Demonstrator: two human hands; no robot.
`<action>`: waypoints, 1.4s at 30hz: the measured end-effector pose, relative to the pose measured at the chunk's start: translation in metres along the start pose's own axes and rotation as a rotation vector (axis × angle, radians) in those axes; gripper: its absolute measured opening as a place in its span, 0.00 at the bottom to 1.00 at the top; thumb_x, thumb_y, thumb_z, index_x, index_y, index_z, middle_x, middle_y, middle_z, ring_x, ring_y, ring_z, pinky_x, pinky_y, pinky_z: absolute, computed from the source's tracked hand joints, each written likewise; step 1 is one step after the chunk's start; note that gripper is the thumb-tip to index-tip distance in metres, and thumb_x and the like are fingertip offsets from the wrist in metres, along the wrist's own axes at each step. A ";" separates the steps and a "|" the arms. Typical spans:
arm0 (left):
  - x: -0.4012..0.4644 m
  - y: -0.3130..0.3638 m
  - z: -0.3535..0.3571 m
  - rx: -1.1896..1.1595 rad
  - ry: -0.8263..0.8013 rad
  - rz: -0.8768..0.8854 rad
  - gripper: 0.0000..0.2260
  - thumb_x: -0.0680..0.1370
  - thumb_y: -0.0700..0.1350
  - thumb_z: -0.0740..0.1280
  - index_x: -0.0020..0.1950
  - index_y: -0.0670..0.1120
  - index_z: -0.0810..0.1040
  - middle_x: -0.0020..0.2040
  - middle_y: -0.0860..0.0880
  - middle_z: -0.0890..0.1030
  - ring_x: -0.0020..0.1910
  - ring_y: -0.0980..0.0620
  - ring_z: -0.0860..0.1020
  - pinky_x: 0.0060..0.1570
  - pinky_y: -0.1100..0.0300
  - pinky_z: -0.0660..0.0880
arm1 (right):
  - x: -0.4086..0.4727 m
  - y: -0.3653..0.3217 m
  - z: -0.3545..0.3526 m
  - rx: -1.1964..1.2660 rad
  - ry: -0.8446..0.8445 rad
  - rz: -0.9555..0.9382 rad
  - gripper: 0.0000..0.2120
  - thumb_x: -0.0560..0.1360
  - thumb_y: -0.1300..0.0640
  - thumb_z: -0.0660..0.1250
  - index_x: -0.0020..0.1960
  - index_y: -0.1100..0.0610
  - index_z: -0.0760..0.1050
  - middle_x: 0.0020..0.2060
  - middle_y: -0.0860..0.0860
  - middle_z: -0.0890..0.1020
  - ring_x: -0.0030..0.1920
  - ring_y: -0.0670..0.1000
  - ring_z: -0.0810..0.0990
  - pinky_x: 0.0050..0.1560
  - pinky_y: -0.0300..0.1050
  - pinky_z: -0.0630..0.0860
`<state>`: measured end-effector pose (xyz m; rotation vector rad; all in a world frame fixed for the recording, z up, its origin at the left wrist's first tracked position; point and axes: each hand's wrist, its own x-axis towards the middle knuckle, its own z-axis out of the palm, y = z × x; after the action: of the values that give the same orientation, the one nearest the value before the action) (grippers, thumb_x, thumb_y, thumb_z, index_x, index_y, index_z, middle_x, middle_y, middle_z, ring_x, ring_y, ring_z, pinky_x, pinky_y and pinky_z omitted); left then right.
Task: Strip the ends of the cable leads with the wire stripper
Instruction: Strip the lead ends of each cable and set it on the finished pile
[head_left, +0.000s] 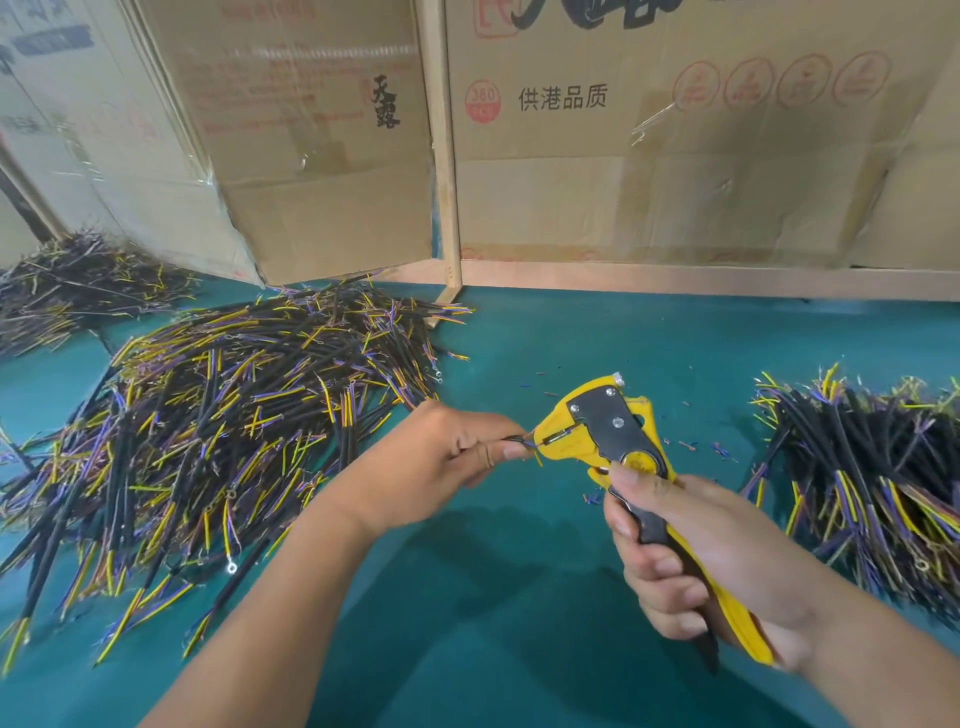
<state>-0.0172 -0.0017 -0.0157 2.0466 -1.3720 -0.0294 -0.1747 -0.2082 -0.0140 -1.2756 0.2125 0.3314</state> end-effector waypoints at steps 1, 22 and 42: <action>-0.004 -0.006 -0.007 0.018 0.031 -0.004 0.14 0.84 0.49 0.61 0.49 0.42 0.81 0.31 0.51 0.69 0.30 0.52 0.66 0.32 0.61 0.67 | -0.002 -0.004 -0.004 0.042 0.008 -0.014 0.21 0.73 0.41 0.73 0.36 0.56 0.71 0.27 0.51 0.61 0.22 0.48 0.57 0.23 0.37 0.62; -0.002 -0.002 0.014 -0.276 0.236 -0.111 0.16 0.84 0.46 0.58 0.72 0.55 0.69 0.35 0.50 0.77 0.34 0.44 0.70 0.40 0.52 0.70 | 0.013 0.006 -0.015 0.209 -0.006 -0.097 0.19 0.74 0.62 0.67 0.63 0.65 0.75 0.58 0.68 0.81 0.59 0.70 0.80 0.54 0.68 0.79; -0.003 0.009 0.022 0.213 0.448 -0.213 0.06 0.84 0.54 0.57 0.52 0.57 0.73 0.43 0.63 0.80 0.36 0.62 0.73 0.37 0.66 0.68 | 0.010 0.010 0.002 0.107 0.073 -0.063 0.09 0.67 0.67 0.70 0.47 0.64 0.79 0.41 0.64 0.78 0.41 0.65 0.80 0.51 0.69 0.78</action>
<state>-0.0335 -0.0129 -0.0295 2.1935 -0.9086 0.4726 -0.1692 -0.2027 -0.0253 -1.1866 0.2488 0.2166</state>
